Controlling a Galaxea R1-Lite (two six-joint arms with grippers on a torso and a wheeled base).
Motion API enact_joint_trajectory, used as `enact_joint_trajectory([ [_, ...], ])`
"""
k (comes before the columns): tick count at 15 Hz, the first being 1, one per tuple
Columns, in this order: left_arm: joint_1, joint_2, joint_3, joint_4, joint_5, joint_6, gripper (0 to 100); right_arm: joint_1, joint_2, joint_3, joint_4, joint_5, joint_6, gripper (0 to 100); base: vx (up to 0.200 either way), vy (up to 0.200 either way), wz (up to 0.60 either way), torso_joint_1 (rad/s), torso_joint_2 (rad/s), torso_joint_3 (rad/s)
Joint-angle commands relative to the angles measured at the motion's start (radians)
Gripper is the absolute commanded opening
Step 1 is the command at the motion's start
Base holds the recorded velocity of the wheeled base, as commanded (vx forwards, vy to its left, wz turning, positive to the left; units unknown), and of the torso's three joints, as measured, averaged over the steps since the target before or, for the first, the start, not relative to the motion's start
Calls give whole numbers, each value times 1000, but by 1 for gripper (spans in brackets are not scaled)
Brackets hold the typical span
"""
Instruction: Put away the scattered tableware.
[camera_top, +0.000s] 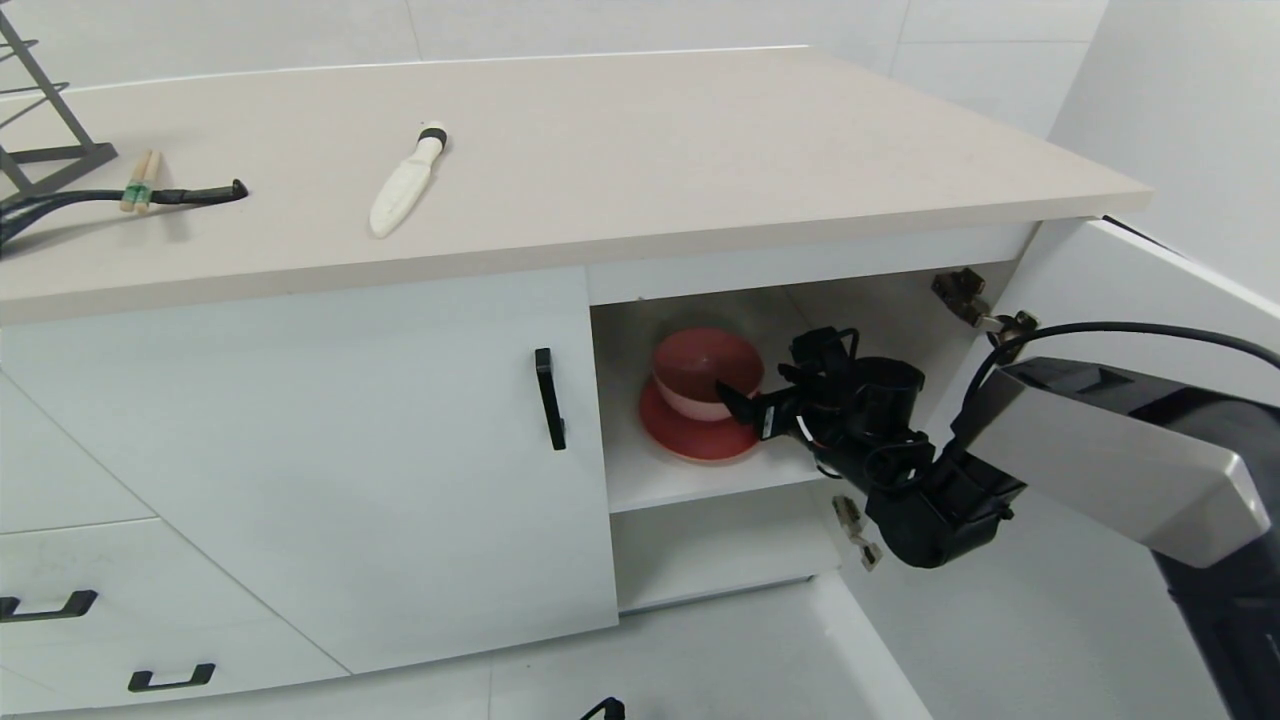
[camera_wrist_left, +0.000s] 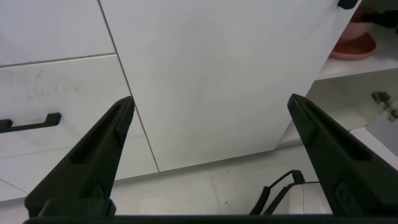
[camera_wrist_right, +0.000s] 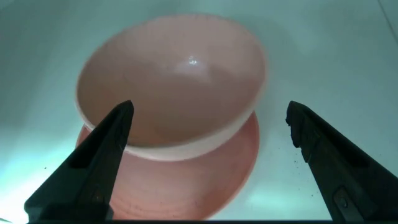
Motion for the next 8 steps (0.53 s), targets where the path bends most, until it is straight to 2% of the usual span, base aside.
enact_joint_trajectory([
  [1, 0, 1, 0, 0, 0, 0, 100, 5, -26, 31, -21, -4, -3, 100, 0, 0, 0, 0, 0, 0],
  [3, 2, 1, 0, 0, 0, 0, 100, 19, -126, 166, -62, -4, -30, 100, 0, 0, 0, 0, 0, 0],
  [6, 0, 1, 0, 0, 0, 0, 100, 37, -315, 476, -196, -2, -122, 100, 0, 0, 0, 0, 0, 0],
  [7, 0, 1, 0, 0, 0, 0, 100, 37, -339, 519, -209, -2, -141, 100, 0, 0, 0, 0, 0, 0],
  [8, 0, 1, 0, 0, 2, 4, 100, 37, -439, 646, -242, -1, -184, 100, 0, 0, 0, 0, 0, 0],
])
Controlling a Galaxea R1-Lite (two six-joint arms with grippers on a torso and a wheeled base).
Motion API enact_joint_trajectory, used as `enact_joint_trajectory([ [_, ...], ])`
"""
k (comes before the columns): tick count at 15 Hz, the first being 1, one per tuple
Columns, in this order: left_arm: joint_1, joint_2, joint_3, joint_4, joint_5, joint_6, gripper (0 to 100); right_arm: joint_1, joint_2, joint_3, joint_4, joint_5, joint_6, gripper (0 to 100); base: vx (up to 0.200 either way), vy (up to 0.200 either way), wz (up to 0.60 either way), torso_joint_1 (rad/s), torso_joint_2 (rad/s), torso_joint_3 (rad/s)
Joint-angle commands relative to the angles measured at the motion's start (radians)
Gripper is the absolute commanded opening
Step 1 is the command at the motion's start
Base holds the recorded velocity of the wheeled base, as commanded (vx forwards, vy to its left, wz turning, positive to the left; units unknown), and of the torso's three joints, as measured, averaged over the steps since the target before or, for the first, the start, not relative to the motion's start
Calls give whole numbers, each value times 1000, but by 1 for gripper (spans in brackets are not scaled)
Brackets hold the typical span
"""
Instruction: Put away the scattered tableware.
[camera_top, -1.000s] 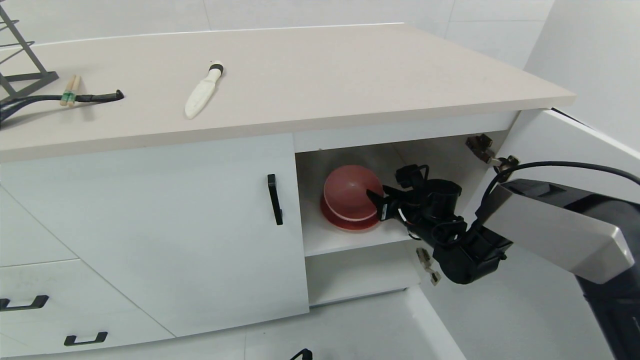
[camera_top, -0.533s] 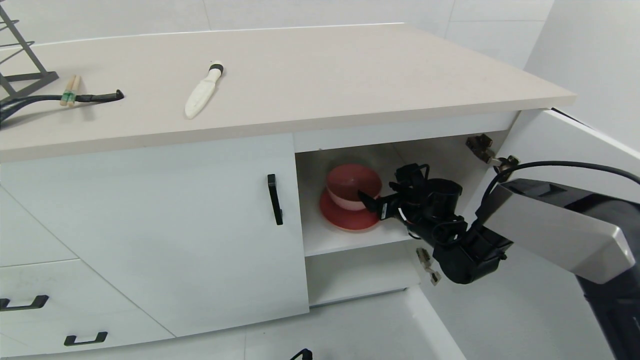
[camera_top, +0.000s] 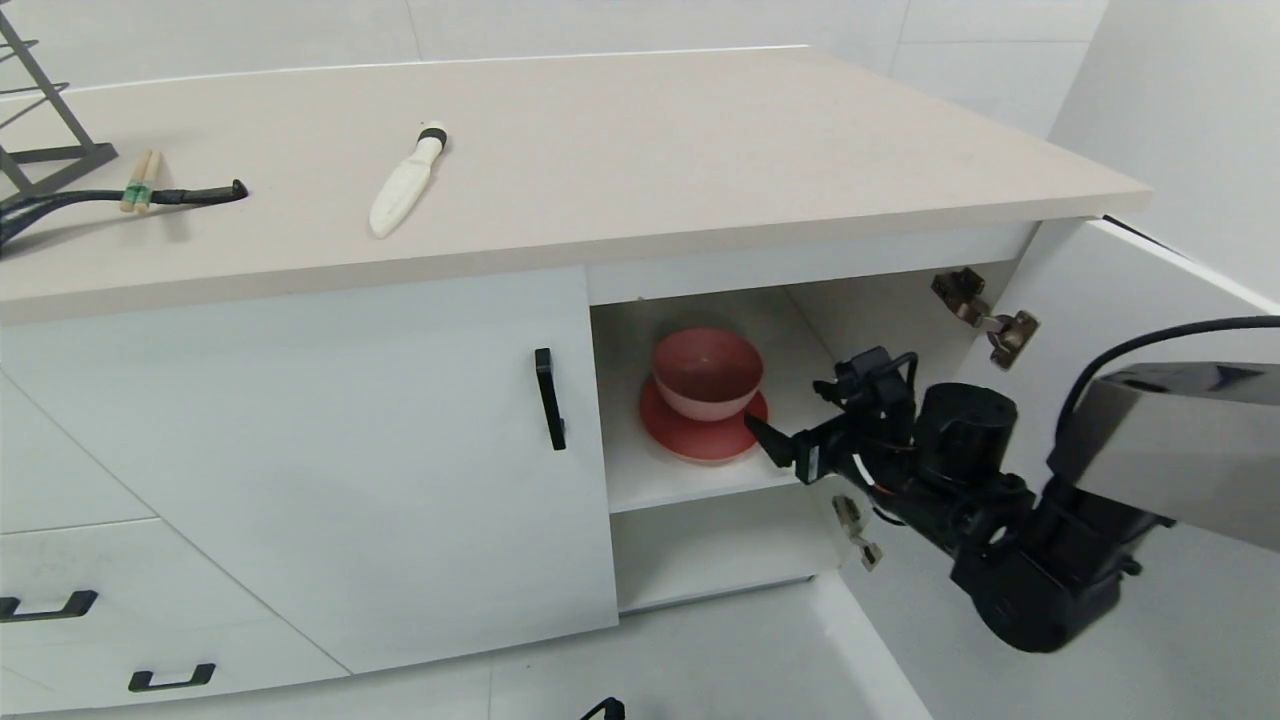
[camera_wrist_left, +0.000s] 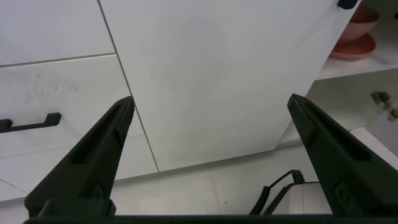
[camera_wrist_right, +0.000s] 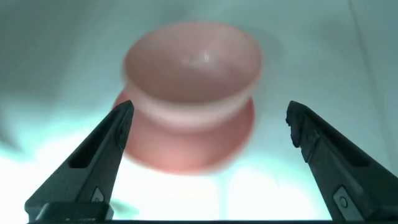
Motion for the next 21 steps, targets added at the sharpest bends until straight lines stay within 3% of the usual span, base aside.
enact_joint_trajectory([
  [1, 0, 1, 0, 0, 0, 4, 100, 9, -284, 275, -66, 3, -73, 100, 0, 0, 0, 0, 0, 0],
  [5, 0, 1, 0, 1, -2, -1, 100, 4, -673, 509, -12, 0, -142, 100, 0, 0, 0, 0, 0, 0],
  [8, 0, 1, 0, 1, -3, -7, 100, -85, -982, 624, 221, -4, -135, 100, 0, 0, 0, 0, 0, 0],
  [12, 0, 1, 0, 1, -8, -8, 100, -277, -1383, 624, 701, -4, -19, 100, 0, 0, 0, 0, 0, 0],
  [13, 0, 1, 0, 1, -3, -8, 100, -333, -1587, 624, 913, -3, 13, 100, 0, 0, 0, 0, 0, 0],
  [15, 0, 1, 0, 1, -6, -7, 100, -393, -1822, 624, 1132, 17, 8, 100, 0, 0, 0, 0, 0, 0],
  [16, 0, 1, 0, 0, -6, -8, 100, -424, -2079, 614, 1384, 20, 4, 100, 0, 0, 0, 0, 0, 0],
  [17, 0, 1, 0, 0, -5, -8, 100, -430, -2202, 606, 1494, 25, 11, 100, 0, 0, 0, 0, 0, 0],
  [18, 0, 1, 0, 1, -5, -8, 100, -426, -2223, 581, 1545, -4, 7, 100, 0, 0, 0, 0, 0, 0],
  [21, 0, 1, 0, 1, -3, -8, 100, -429, -2211, 624, 1487, -36, 54, 100, 0, 0, 0, 0, 0, 0],
])
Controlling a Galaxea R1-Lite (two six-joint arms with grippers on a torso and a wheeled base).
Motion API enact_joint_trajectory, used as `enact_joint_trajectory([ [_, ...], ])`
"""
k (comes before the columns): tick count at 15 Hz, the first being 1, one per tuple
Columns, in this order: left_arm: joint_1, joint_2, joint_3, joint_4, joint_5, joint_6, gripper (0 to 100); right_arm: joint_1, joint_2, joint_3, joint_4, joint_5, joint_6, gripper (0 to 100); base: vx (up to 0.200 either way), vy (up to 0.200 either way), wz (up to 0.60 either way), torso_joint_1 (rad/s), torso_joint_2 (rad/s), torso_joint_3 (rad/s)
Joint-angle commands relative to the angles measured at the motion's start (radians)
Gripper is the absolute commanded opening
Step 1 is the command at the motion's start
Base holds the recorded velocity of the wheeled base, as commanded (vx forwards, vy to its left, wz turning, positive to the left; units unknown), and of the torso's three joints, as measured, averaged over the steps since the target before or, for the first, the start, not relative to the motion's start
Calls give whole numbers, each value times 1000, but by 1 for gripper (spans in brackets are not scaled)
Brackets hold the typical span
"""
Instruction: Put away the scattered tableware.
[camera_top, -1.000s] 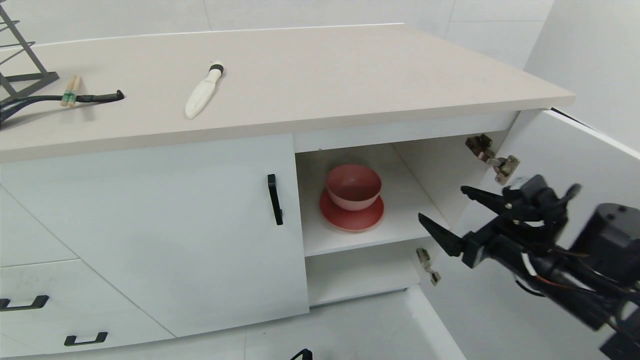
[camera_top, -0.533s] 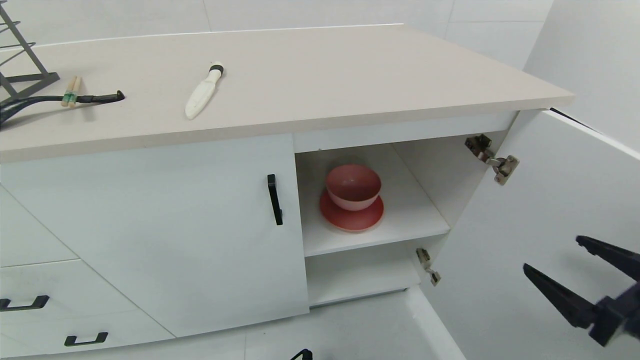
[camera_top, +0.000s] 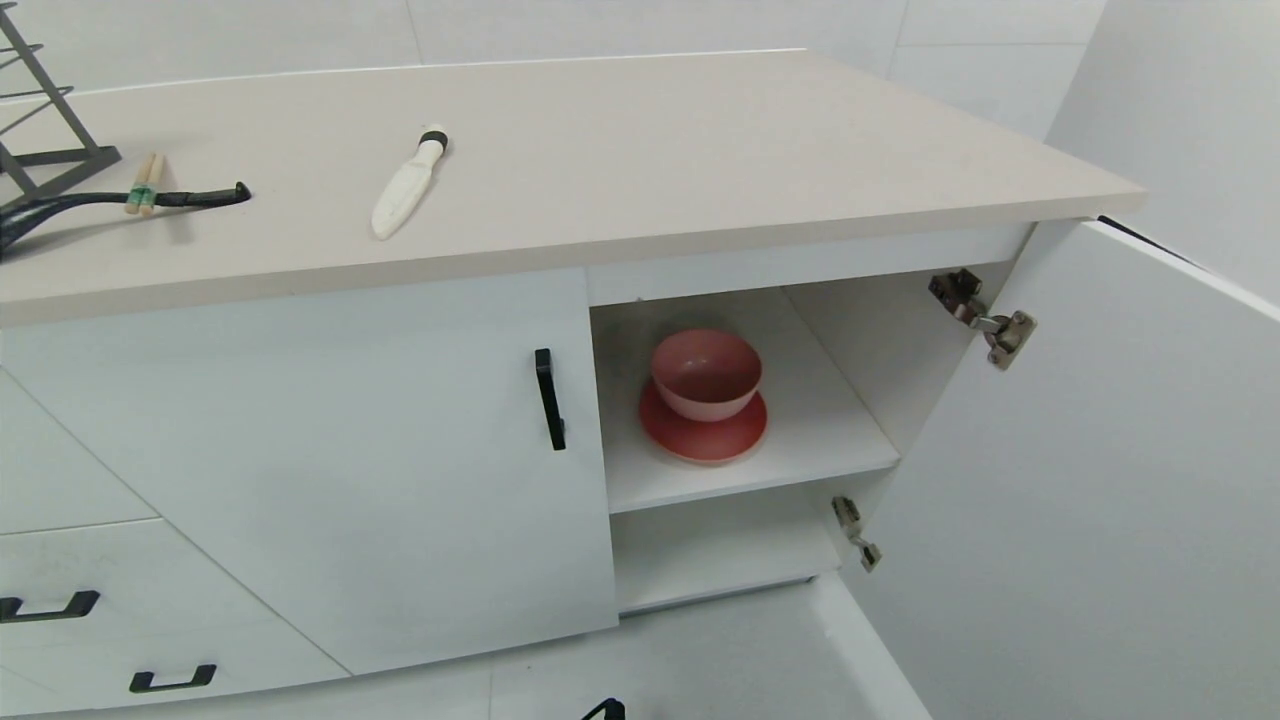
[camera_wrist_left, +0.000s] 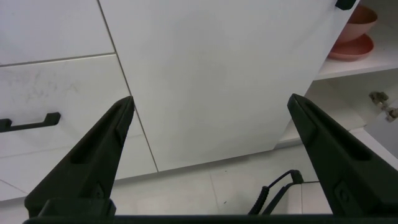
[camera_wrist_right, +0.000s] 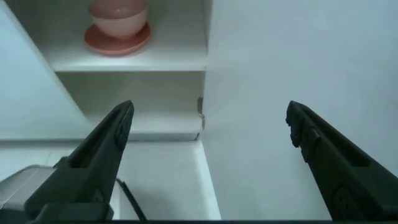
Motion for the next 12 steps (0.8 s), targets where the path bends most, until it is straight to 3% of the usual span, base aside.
enact_joint_trajectory([
  [1, 0, 1, 0, 0, 0, 0, 100, -34, -143, 10, 72, -18, 37, 100, 0, 0, 0, 0, 0, 0],
  [2, 0, 1, 0, 0, 0, 0, 100, -34, -143, 10, 72, -21, 46, 100, 0, 0, 0, 0, 0, 0],
  [3, 0, 1, 0, 0, 0, 11, 100, -34, -143, 10, 72, -22, 43, 100, -200, -200, 0, 7, 2, 2],
  [9, 2, 1, 0, 1, 14, 3, 100, -34, -143, 10, 72, -22, 45, 100, -200, 0, 0, 2, 4, 2],
  [12, 0, 1, 0, 1, 15, 3, 100, -34, -143, 10, 72, -22, 46, 100, -200, -133, 0, 1, 2, 2],
])
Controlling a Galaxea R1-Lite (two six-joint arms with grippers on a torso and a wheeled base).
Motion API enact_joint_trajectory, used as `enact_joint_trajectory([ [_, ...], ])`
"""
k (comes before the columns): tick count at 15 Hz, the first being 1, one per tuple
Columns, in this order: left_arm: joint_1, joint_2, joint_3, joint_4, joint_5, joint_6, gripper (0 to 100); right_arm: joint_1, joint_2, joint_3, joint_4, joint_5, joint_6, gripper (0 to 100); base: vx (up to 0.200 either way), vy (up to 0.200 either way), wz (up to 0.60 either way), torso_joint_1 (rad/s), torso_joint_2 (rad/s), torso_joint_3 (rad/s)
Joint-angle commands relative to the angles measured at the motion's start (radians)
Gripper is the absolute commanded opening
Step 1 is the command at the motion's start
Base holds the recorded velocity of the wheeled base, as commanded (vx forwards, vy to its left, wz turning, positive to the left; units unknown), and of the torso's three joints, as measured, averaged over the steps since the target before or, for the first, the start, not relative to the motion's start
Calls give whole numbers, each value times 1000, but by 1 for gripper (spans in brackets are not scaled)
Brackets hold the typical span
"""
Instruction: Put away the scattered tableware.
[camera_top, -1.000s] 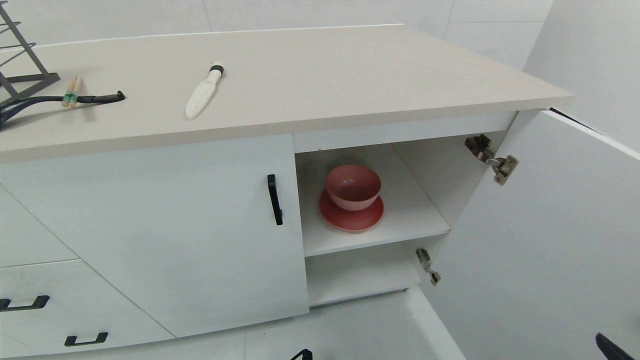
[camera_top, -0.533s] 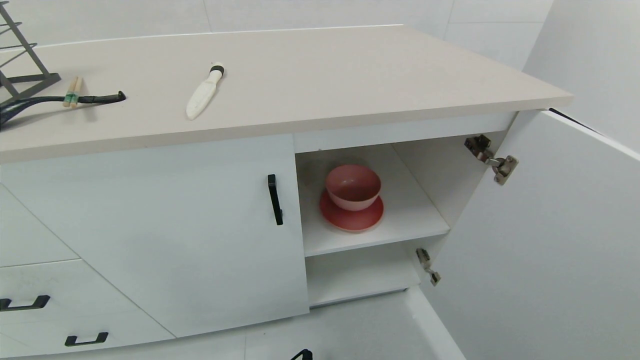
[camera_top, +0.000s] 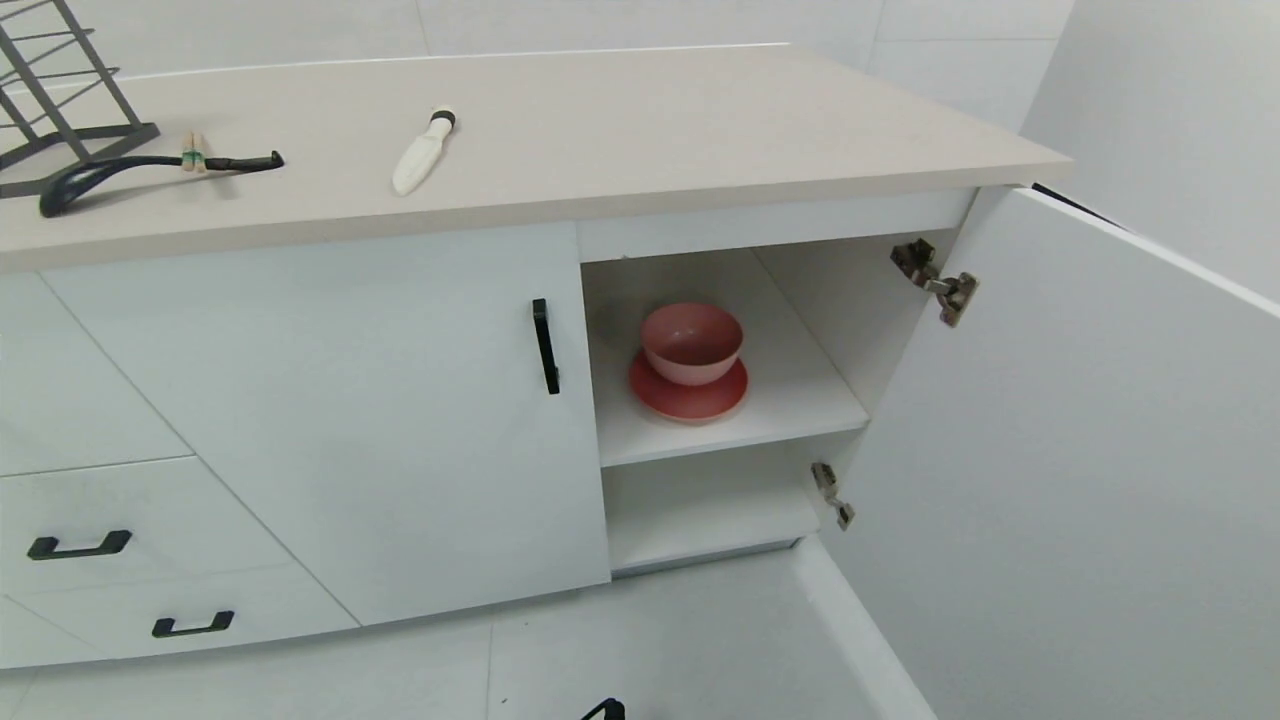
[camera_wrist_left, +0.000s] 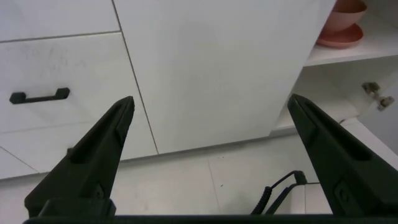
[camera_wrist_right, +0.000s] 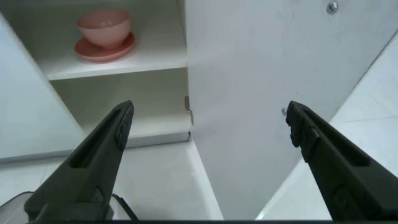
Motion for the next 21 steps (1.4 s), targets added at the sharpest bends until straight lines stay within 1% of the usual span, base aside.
enact_joint_trajectory([
  [1, 0, 1, 0, -1, 0, 0, 100, 0, 7, 0, 1, 0, 0, 100, -200, 0, 0, 2, 7, 7],
  [5, -2, 1, 0, -1, -1, 2, 100, 0, 7, 0, 2, -1, 1, 100, -200, 0, 0, 2, -1, 2],
  [14, -2, 1, 0, -1, -3, 5, 100, 0, 7, 0, 2, 0, 3, 100, -200, -200, 0, 1, 2, 3],
  [20, -2, 1, 0, -1, -3, 5, 100, 0, 7, 0, 2, 0, 3, 100, 0, -200, 0, 2, 4, 2],
  [21, -2, 1, 0, -1, -1, 3, 100, 0, 7, 0, 2, 0, 3, 100, 0, -200, 600, 7, 7, -2],
])
